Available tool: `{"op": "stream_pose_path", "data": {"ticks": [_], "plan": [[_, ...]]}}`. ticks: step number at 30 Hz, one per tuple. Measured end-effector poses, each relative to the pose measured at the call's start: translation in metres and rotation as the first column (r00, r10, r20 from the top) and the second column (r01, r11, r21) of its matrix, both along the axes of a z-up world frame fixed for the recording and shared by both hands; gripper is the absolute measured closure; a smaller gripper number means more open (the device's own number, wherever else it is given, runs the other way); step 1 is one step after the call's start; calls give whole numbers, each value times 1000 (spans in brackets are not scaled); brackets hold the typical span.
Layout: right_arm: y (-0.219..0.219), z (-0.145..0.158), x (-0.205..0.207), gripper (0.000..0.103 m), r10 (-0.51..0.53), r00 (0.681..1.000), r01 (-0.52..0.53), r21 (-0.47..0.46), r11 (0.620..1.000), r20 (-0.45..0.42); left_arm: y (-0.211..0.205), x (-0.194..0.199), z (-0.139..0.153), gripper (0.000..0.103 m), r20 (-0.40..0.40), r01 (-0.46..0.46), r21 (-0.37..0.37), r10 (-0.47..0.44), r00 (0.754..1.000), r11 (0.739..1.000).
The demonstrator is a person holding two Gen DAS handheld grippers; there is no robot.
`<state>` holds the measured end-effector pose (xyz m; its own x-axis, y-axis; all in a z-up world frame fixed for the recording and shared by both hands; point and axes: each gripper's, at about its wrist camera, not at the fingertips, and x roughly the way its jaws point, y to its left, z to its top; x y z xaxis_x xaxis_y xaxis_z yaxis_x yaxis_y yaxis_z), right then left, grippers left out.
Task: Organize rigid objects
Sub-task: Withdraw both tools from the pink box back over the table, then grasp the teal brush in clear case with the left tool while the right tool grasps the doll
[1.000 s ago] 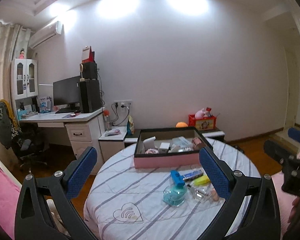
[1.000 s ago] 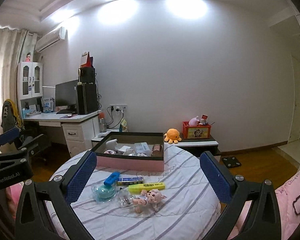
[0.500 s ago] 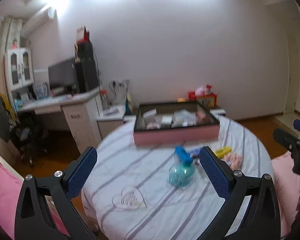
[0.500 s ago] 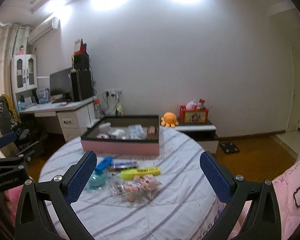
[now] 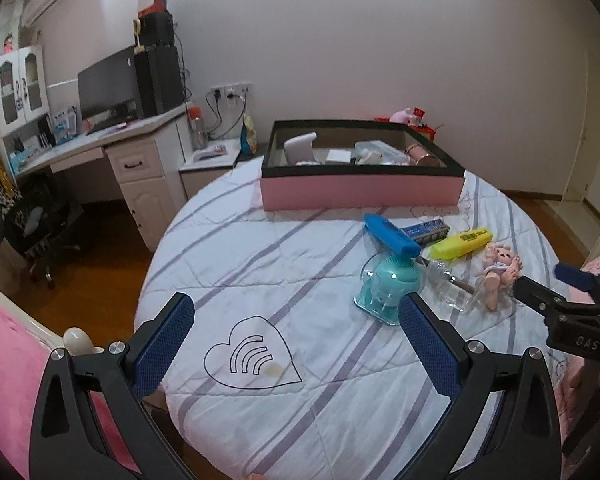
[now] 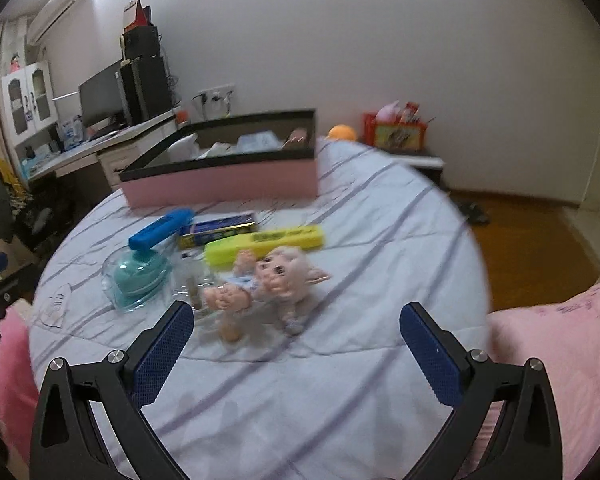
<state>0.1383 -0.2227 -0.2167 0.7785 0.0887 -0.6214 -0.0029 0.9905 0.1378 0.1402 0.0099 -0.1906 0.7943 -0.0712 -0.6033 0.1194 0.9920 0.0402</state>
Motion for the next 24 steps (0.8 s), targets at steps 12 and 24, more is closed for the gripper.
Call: {"op": "stream_pose_path", "data": {"ticks": [12, 24], "plan": [[-8, -17, 41, 4, -21, 997, 30, 120, 992, -75, -13, 15, -13, 0, -59, 37, 38, -35, 998, 999], [-20, -1, 17, 15, -12, 997, 11, -17, 1000, -83, -43, 34, -31, 0, -130, 125, 2, -124, 984, 992]]}}
